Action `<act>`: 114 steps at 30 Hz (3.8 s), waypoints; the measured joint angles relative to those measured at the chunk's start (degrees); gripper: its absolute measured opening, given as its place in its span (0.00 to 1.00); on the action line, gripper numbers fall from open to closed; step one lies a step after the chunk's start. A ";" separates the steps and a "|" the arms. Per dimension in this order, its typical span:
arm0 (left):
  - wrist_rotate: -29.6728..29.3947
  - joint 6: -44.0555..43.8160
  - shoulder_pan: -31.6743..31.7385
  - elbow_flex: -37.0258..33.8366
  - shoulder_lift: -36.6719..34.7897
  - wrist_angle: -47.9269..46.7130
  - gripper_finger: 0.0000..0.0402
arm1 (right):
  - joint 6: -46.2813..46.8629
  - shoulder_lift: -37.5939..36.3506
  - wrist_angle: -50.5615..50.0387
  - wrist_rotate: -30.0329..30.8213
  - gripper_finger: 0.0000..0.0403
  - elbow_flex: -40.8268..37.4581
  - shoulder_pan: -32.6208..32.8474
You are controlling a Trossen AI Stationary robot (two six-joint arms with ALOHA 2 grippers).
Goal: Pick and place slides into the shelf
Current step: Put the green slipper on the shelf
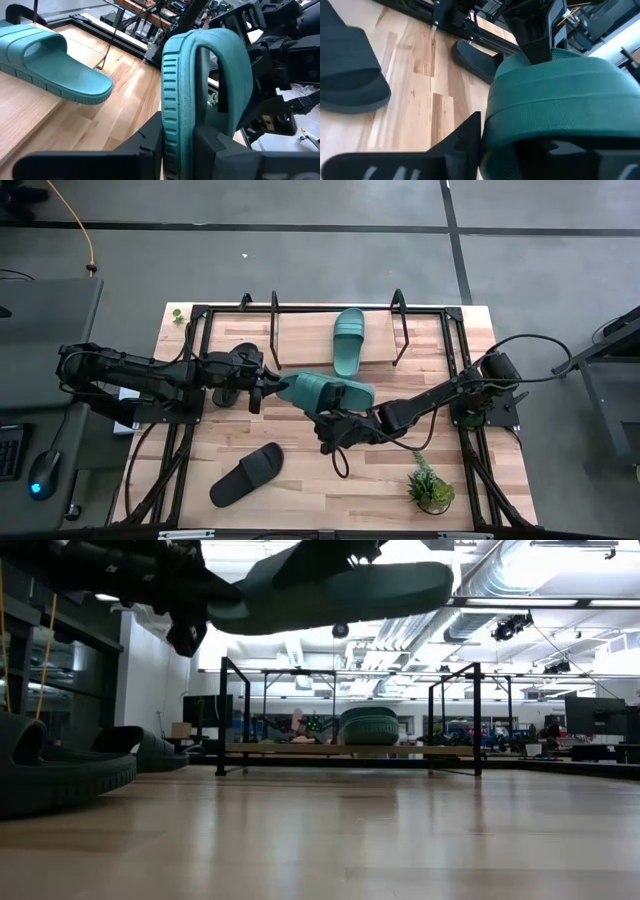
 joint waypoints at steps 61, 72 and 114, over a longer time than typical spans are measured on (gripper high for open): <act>1.23 -5.84 0.04 0.02 -2.01 -4.79 0.11 | -19.96 -1.29 -8.85 8.81 0.56 -0.03 8.60; 1.64 -5.86 0.04 0.02 -2.01 -4.38 0.08 | -36.40 4.98 5.34 13.97 0.56 -0.07 8.23; 2.71 -5.71 0.04 0.02 -2.01 -4.18 0.12 | -35.67 8.35 12.59 17.28 0.08 -0.07 5.25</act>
